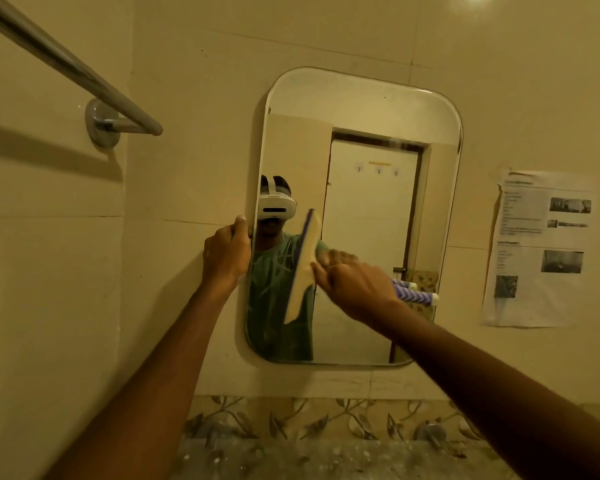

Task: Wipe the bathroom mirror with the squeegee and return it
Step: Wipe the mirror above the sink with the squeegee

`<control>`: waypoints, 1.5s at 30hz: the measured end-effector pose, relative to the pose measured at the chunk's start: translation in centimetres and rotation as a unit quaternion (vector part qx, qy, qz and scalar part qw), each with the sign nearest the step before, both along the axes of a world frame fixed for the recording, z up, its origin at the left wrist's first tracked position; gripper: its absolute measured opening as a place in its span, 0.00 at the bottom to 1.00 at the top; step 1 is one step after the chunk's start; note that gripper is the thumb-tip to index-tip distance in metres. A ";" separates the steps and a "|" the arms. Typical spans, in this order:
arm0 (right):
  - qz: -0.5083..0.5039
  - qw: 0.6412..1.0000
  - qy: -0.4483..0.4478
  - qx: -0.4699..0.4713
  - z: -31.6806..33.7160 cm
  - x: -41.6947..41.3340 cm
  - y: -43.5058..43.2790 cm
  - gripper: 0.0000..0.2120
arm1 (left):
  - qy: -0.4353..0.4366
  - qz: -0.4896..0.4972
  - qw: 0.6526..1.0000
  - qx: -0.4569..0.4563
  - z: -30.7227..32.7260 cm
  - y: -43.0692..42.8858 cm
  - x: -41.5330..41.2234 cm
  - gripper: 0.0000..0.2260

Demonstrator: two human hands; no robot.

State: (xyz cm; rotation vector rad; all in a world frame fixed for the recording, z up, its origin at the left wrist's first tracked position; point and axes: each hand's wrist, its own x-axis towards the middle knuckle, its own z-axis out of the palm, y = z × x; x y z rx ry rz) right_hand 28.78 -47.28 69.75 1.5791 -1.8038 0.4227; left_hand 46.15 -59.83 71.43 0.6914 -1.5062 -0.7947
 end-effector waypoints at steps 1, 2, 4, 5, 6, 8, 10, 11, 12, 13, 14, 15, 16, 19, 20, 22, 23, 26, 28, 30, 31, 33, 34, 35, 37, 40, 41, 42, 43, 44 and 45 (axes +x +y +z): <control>-0.014 1.000 -0.005 0.007 0.0 -1.1 1.2 0.25 | -0.001 0.001 1.000 0.001 -0.1 0.1 0.0 0.27; -0.036 0.999 -0.003 0.017 0.0 -2.0 2.5 0.25 | -0.002 0.003 1.000 0.001 -0.1 0.2 0.1 0.26; -0.084 0.996 0.018 0.030 0.1 -2.9 4.3 0.26 | -0.007 0.008 1.000 -0.003 0.0 0.5 0.1 0.24; -0.096 0.995 0.025 0.032 0.2 -2.6 4.7 0.26 | -0.007 0.011 1.000 -0.004 0.0 0.6 0.1 0.24; -0.102 0.994 0.025 0.036 0.2 -2.1 4.6 0.26 | -0.005 0.012 1.000 -0.004 0.0 0.7 0.1 0.23; -0.078 0.996 0.009 0.042 -0.2 -0.4 4.0 0.25 | 0.003 0.003 1.000 0.002 0.0 0.6 0.1 0.23; -0.042 0.997 0.017 0.060 -1.3 1.5 2.2 0.25 | 0.007 -0.004 1.000 0.012 -0.3 0.5 0.1 0.23; -0.033 0.996 0.024 0.077 -2.0 2.6 0.9 0.26 | 0.008 -0.004 1.000 0.017 -0.4 0.5 0.1 0.23; -0.031 0.995 0.025 0.093 -2.7 3.7 -0.5 0.28 | 0.010 -0.002 1.000 0.021 -0.7 0.6 0.1 0.23; -0.033 0.994 0.021 0.106 -3.2 4.7 -1.7 0.29 | 0.011 0.003 1.000 0.026 -0.9 0.8 0.1 0.23; -0.037 0.993 0.014 0.113 -3.6 5.2 -2.6 0.29 | 0.010 0.010 0.999 0.028 -1.4 0.9 0.1 0.22; -0.041 0.993 0.006 0.110 -3.6 5.6 -3.0 0.29 | 0.009 0.015 0.999 0.031 -1.9 1.0 0.1 0.22; -0.045 0.994 0.002 0.101 -3.5 5.3 -3.1 0.27 | 0.007 0.016 0.999 0.034 -2.4 1.1 0.0 0.21; -0.030 0.997 -0.009 0.076 -3.0 2.1 -1.2 0.24 | 0.013 0.010 0.999 0.052 -3.7 1.1 0.1 0.20; -0.026 0.997 -0.015 0.075 -2.8 0.7 -0.1 0.23 | 0.018 0.009 0.998 0.060 -4.0 1.1 0.1 0.19; -0.039 0.997 -0.016 0.071 -2.8 -2.1 1.9 0.21 | 0.035 0.001 0.996 0.079 -4.4 1.2 0.2 0.18; -0.056 0.996 -0.013 0.071 -2.8 -3.2 2.7 0.22 | 0.038 -0.005 0.995 0.087 -4.7 1.1 0.1 0.18; -0.094 0.992 -0.005 0.080 -3.2 -4.7 4.4 0.24 | 0.032 -0.008 0.995 0.094 -5.7 1.3 0.1 0.18; -0.078 0.995 0.001 0.067 -3.6 -3.9 4.6 0.23 | 0.037 0.000 0.995 0.094 -6.2 1.4 0.1 0.18; -0.045 0.995 0.013 0.084 -4.5 -1.8 3.7 0.20 | 0.043 0.002 0.994 0.099 -6.1 1.7 0.2 0.18; -0.033 0.994 0.013 0.102 -5.2 -0.4 2.8 0.19 | 0.044 0.003 0.994 0.101 -6.1 1.8 0.2 0.17; -0.028 0.991 0.013 0.127 -6.6 2.5 0.8 0.19 | 0.050 0.010 0.994 0.101 -6.1 2.0 0.1 0.17; -0.028 0.991 0.013 0.127 -7.2 3.6 0.1 0.20 | 0.050 0.013 0.994 0.099 -6.2 2.1 0.0 0.17; -0.028 0.992 0.012 0.121 -7.6 4.2 -0.4 0.20 | 0.048 0.015 0.994 0.096 -6.3 2.1 -0.1 0.17; -0.022 0.992 0.007 0.122 -7.6 3.5 -0.1 0.18 | 0.048 0.017 0.994 0.096 -6.3 2.1 -0.1 0.18; -0.045 0.989 -0.019 0.139 -7.2 -1.6 2.9 0.15 | 0.049 0.016 0.994 0.100 -6.3 1.9 -0.1 0.18; -0.076 0.987 -0.026 0.141 -7.1 -3.8 4.3 0.15 | 0.048 0.018 0.994 0.099 -6.4 1.9 -0.2 0.18; -0.111 0.983 -0.026 0.142 -7.0 -5.6 5.8 0.16 | 0.049 0.020 0.994 0.096 -6.4 1.9 -0.3 0.18; -0.140 0.980 -0.019 0.141 -6.9 -6.9 7.1 0.17 | 0.050 0.022 0.994 0.094 -6.4 2.0 -0.4 0.18; -0.161 0.978 -0.011 0.136 -6.8 -7.7 8.1 0.18 | 0.052 0.027 0.994 0.094 -6.4 2.2 -0.5 0.18; -0.167 0.978 -0.003 0.125 -6.8 -7.9 8.6 0.19 | 0.054 0.029 0.994 0.095 -6.4 2.4 -0.5 0.18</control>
